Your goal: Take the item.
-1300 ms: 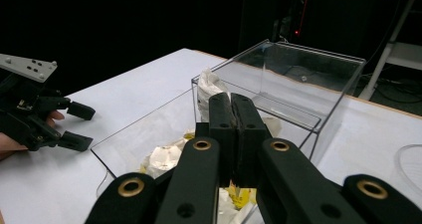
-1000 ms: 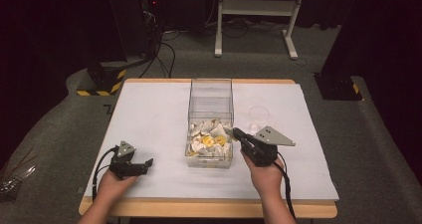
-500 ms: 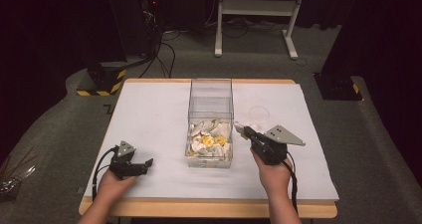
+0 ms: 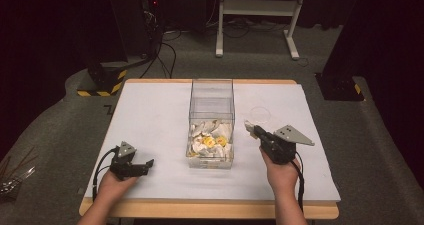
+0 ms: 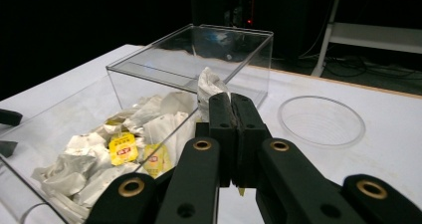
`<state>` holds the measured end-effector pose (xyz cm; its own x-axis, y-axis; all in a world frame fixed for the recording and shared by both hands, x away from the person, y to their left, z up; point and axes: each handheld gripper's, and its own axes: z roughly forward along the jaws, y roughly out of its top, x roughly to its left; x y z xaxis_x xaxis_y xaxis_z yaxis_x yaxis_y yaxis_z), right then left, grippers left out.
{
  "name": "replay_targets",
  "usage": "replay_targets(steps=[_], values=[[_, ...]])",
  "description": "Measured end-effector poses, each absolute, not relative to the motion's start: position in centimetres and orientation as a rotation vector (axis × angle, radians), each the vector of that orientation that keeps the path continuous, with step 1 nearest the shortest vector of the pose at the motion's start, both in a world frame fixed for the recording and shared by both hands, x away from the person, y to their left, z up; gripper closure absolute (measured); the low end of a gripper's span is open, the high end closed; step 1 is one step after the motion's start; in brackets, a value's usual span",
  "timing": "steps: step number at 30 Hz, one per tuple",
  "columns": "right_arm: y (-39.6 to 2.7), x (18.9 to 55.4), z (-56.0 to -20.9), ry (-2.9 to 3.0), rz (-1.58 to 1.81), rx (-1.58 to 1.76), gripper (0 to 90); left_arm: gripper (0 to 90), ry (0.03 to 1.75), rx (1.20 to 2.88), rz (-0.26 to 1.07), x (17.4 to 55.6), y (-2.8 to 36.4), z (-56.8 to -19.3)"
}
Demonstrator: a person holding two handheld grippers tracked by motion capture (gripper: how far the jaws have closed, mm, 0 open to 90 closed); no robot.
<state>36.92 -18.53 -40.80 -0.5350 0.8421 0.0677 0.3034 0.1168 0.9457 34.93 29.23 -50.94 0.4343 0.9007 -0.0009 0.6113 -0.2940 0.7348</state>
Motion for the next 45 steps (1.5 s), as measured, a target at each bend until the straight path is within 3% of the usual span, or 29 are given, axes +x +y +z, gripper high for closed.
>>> replay_targets(steps=[45], values=[[-20.2, 44.9, -39.6, 1.872, 1.276, 1.222, 89.1, 14.7, 1.269, 2.019, 0.553, 34.9, 29.2, -50.9]])
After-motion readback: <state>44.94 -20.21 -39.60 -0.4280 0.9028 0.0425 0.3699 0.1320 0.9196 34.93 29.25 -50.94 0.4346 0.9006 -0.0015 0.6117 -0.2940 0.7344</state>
